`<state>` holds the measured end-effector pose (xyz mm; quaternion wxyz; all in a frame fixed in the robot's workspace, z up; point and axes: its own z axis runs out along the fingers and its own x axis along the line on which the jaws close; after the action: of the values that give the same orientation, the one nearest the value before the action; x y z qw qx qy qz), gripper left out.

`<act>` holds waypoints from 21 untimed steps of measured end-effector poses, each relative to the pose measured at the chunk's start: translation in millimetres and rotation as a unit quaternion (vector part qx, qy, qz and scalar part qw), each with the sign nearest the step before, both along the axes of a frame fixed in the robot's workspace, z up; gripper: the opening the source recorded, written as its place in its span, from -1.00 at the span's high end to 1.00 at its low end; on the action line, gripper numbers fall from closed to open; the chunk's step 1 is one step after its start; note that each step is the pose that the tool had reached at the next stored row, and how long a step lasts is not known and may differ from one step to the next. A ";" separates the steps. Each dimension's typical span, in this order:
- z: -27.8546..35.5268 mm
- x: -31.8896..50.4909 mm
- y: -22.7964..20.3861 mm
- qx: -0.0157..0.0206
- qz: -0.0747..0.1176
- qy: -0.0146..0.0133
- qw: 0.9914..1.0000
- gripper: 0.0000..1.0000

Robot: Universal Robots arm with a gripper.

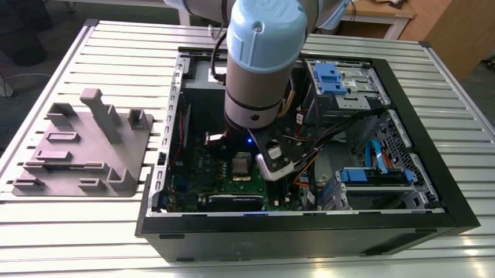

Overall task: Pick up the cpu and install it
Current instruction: 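Place the cpu into insertion slot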

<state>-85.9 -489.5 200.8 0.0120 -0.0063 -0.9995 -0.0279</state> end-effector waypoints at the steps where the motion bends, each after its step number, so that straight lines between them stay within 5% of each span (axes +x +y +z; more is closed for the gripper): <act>1: -0.3 0.0 -1.3 0.000 0.000 0.000 1.000 0.06; 7: -2.6 0.7 -7.3 0.000 0.000 0.000 1.000 0.06; 21: -8.2 4.1 -7.4 0.000 0.000 0.000 1.000 0.06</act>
<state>-81.7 -496.9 192.6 0.0120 -0.0063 -0.9995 -0.0279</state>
